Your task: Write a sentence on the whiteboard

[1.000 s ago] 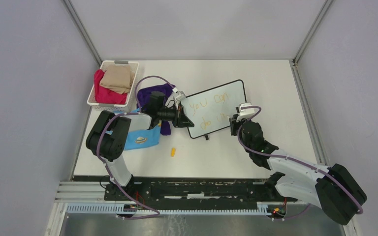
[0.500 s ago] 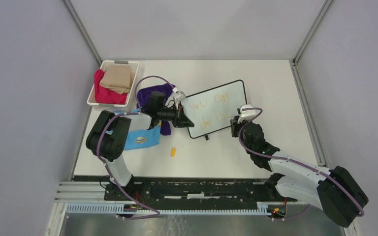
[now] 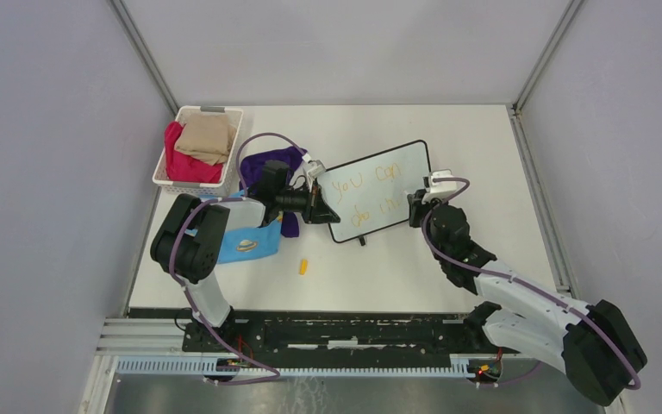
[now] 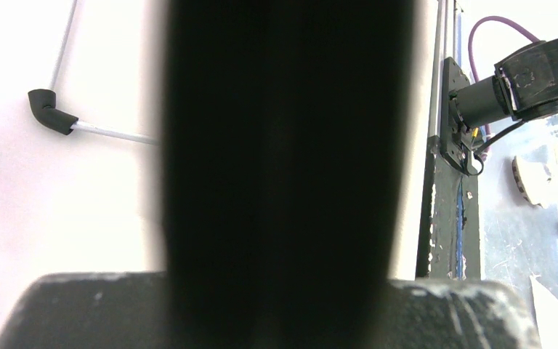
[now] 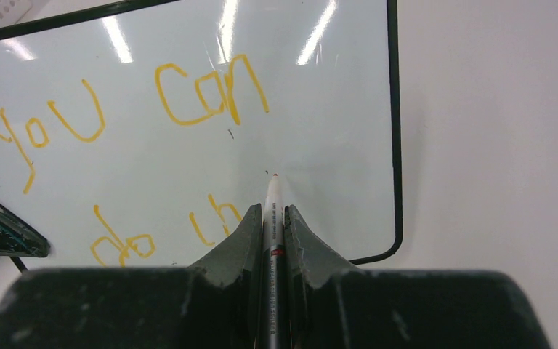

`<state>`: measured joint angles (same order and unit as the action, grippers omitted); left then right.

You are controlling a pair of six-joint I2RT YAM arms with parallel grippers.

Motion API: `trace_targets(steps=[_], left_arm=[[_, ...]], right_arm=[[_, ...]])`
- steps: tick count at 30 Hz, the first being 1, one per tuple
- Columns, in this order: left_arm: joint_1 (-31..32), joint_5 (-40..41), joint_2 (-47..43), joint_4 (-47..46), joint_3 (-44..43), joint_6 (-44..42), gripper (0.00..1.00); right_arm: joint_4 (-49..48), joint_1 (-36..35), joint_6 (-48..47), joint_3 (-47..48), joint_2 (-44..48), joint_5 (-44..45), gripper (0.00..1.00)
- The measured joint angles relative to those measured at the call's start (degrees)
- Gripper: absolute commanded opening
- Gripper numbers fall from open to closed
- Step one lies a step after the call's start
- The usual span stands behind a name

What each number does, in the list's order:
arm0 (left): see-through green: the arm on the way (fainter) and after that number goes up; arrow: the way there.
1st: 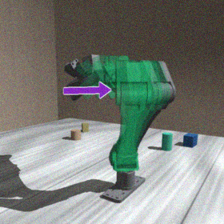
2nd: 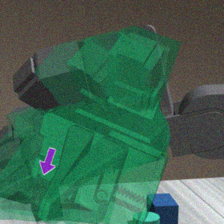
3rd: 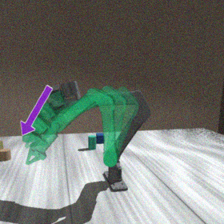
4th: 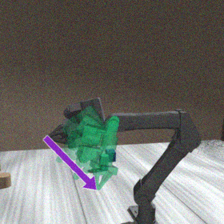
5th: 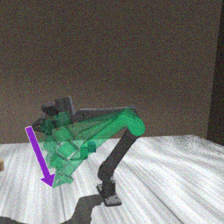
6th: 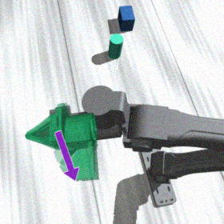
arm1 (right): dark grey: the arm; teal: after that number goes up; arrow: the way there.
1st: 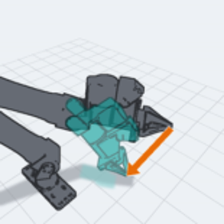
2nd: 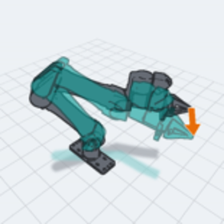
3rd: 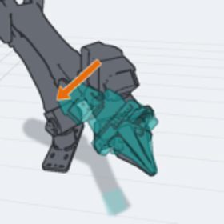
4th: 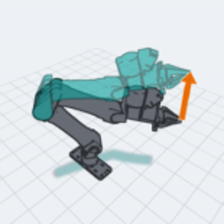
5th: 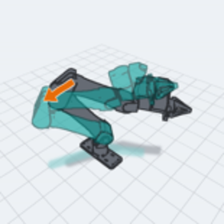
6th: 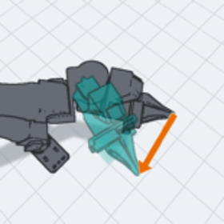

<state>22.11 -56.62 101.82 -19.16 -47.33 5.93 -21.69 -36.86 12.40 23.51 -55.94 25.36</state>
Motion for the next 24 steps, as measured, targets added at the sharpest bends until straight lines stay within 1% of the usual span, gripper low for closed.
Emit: trace_targets(steps=[24], left_arm=[[0.2,0.2,0.0,0.4,-0.3,0.0,0.02]], right_arm=[[1.8,1.4,0.2,1.8,-5.7,0.8,0.00]])
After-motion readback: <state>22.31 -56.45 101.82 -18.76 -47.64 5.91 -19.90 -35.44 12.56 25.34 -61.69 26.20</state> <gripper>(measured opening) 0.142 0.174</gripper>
